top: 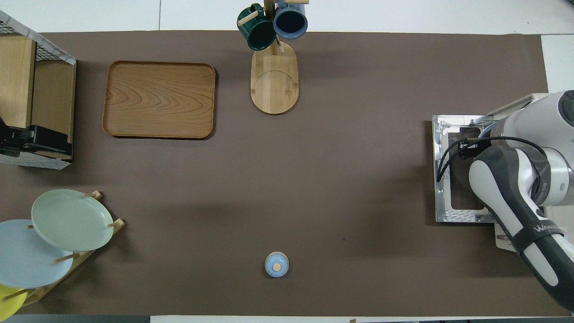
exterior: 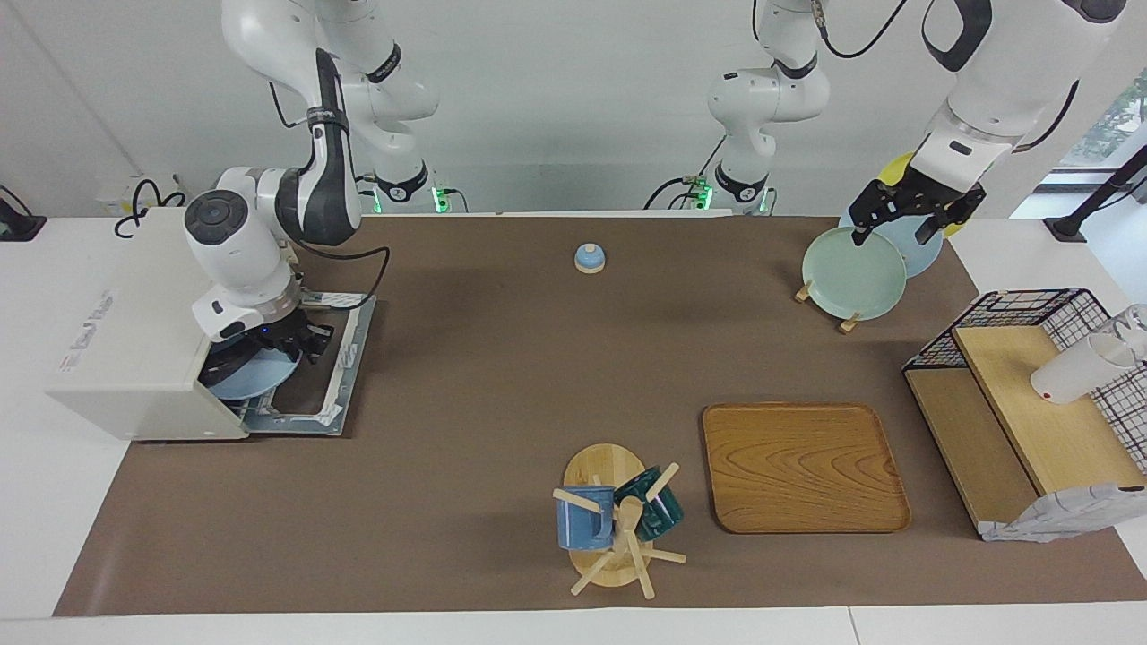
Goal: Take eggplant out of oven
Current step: 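Reach into the oven and grasp the eggplant with the right gripper, then carry the eggplant out of the oven toward the blue plate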
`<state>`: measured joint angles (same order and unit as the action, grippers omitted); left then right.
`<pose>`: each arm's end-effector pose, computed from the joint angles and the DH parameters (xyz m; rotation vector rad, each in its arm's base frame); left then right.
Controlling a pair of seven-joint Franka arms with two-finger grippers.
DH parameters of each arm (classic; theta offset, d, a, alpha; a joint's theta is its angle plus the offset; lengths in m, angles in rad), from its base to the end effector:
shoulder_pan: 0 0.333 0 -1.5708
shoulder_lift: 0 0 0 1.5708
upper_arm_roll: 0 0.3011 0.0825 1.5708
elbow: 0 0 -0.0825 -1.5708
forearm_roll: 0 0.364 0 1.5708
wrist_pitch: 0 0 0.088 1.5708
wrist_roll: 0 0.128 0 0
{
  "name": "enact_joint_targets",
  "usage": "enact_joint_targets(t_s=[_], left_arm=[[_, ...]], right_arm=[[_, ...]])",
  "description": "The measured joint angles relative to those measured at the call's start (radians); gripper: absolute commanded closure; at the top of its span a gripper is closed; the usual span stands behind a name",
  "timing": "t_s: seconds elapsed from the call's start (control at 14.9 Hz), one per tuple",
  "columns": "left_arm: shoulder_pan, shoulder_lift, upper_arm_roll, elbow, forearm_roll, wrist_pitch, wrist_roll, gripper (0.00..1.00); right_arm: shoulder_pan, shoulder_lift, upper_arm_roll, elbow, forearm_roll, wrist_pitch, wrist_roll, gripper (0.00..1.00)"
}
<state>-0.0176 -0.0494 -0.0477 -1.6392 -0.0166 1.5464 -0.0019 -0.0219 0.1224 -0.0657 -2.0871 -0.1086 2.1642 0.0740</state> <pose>0.5141 -0.0363 0.5817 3.1265 -0.0990 -0.0687 0.5398 -0.0533 0.3396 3.0408 -0.1499 -0.0699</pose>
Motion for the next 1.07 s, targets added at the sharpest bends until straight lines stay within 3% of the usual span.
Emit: enact_joint_targets(t_s=[0.4,0.54,0.8,1.07], left_arm=[[0.000,0.000,0.000,0.000,0.000,0.000,0.000,0.00],[0.000,0.000,0.000,0.000,0.000,-0.002,0.000,0.00],[0.000,0.000,-0.001,0.000,0.000,-0.004,0.000,0.00],[0.000,0.000,-0.001,0.000,0.000,-0.004,0.000,0.00]], right_arm=[[-0.011,-0.034,0.003,-0.004,-0.004,-0.019,-0.065,1.00],[0.005,-0.031,0.018,0.039,-0.005,-0.086,-0.065,1.00],[0.161,0.008,0.034,0.220,-0.005,-0.249,0.053,1.00],[0.348,0.049,0.040,0.310,-0.005,-0.268,0.229,1.00]])
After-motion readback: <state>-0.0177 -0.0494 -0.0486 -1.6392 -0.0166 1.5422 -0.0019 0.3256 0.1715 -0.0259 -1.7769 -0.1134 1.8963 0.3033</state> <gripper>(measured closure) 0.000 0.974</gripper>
